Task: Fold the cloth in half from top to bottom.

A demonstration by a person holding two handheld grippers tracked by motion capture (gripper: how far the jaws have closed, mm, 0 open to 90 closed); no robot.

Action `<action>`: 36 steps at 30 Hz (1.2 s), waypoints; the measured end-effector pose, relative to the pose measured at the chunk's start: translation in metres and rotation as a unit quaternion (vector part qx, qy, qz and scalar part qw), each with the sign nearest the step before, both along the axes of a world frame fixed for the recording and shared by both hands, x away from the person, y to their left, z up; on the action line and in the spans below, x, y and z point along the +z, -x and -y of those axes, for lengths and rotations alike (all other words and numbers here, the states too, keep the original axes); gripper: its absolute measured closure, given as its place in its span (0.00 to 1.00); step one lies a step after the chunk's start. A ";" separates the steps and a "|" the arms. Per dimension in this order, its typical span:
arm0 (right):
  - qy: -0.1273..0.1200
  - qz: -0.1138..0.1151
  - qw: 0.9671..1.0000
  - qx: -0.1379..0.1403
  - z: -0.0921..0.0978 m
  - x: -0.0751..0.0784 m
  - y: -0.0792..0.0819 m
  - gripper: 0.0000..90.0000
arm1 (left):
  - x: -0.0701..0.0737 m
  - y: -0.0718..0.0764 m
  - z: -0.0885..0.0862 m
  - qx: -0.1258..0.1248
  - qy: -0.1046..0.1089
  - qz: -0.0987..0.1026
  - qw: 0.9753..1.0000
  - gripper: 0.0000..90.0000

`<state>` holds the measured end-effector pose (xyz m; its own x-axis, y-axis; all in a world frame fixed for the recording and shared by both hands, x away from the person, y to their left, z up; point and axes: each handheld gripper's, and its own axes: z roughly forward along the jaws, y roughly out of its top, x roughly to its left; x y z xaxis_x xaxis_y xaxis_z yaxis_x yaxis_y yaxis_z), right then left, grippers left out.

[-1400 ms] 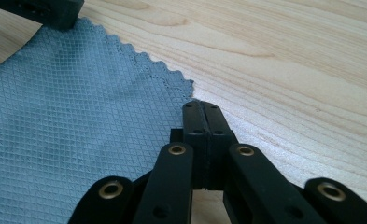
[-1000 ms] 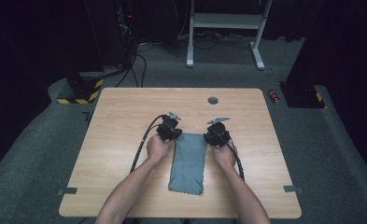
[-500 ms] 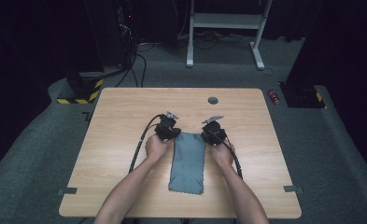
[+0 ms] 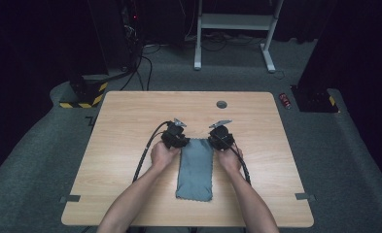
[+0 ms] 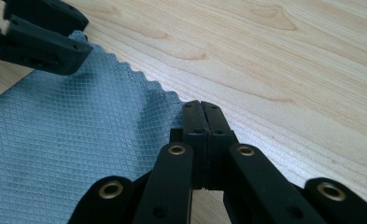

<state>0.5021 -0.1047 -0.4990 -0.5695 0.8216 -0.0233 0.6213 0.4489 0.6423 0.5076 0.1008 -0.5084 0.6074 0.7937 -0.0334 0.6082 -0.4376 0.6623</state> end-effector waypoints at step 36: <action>-0.005 -0.003 1.000 0.018 -0.016 -0.011 -0.014 0.80 | -0.002 0.005 -0.021 0.025 0.027 0.001 0.999 0.99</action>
<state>0.5159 -0.0888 -0.5096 -0.5992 0.8005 -0.0115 0.6080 0.4643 0.6440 0.5031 0.1221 -0.5106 0.5677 0.8197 -0.0763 0.6273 -0.3707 0.6849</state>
